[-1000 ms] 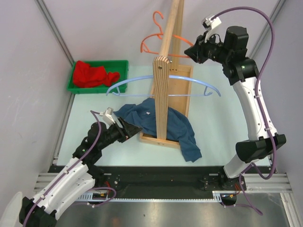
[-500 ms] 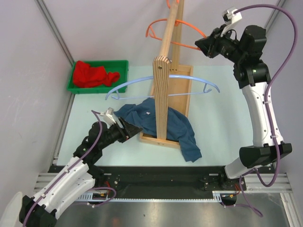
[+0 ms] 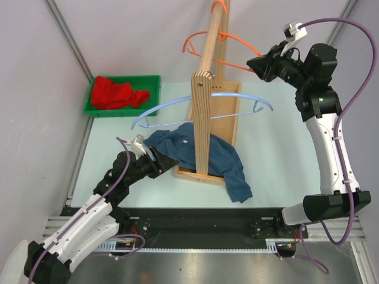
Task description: Remove the t-shirt from the hanger
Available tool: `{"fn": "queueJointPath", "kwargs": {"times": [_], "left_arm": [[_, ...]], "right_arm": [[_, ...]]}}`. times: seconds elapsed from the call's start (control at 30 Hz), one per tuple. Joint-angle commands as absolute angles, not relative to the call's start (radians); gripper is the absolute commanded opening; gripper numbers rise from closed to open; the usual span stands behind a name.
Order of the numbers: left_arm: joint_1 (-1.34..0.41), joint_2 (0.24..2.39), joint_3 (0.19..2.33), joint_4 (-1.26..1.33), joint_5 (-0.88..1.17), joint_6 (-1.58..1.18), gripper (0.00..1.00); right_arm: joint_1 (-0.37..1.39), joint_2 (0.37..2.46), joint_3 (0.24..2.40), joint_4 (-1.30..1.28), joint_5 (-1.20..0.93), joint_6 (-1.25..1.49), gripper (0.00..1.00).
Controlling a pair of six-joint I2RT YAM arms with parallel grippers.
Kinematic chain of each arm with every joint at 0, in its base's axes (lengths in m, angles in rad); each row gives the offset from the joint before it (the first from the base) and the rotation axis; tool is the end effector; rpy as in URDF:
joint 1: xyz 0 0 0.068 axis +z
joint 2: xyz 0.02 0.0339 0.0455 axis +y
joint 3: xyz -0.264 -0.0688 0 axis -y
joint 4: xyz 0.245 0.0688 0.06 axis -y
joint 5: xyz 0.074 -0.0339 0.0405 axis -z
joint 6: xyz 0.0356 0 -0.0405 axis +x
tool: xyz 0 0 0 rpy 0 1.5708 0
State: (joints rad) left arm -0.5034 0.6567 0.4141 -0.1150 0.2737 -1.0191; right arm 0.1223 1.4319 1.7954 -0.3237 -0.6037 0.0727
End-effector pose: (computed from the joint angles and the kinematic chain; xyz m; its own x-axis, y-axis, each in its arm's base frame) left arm 0.1395 -0.0878 0.2362 -0.7451 -0.5257 -0.4104 0.0986 0.5218 -0.8474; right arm 0.2897 0.0560 0.5223 -0.0088 0.0592 -0.9982 -0.6646 0.7456 0.0500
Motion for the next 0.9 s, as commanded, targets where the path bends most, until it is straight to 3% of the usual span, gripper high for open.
{"fn": "queueJointPath", "kwargs": {"times": [0.0,0.1,0.2,0.3,0.4,0.53,0.87], "left_arm": [[-0.499,0.681,0.453,-0.081,0.278,-0.999,0.77],[-0.499,0.709,0.449,-0.077,0.276,-0.997,0.86],[-0.499,0.739,0.449,-0.08,0.281,-0.997,0.91],[-0.499,0.764,0.445,-0.068,0.281,-1.014,0.92],[-0.499,0.799,0.455,-0.081,0.267,-1.022,0.95],[-0.499,0.862,0.48,-0.091,0.245,-1.037,0.96],[-0.473,1.129,0.581,0.032,0.242,-1.019,0.98]], "right_arm": [[0.114,1.376,1.773,-0.25,-0.588,0.084,0.01],[0.115,1.374,1.769,-0.262,-0.577,0.084,0.13],[0.115,1.371,1.763,-0.282,-0.565,0.087,0.37],[0.115,1.361,1.756,-0.342,-0.52,0.09,0.67],[0.114,1.345,1.763,-0.428,-0.419,0.104,0.85],[0.083,1.306,1.747,-0.541,-0.278,0.165,0.95],[-0.066,1.07,1.436,-0.64,-0.241,0.301,0.96]]}}
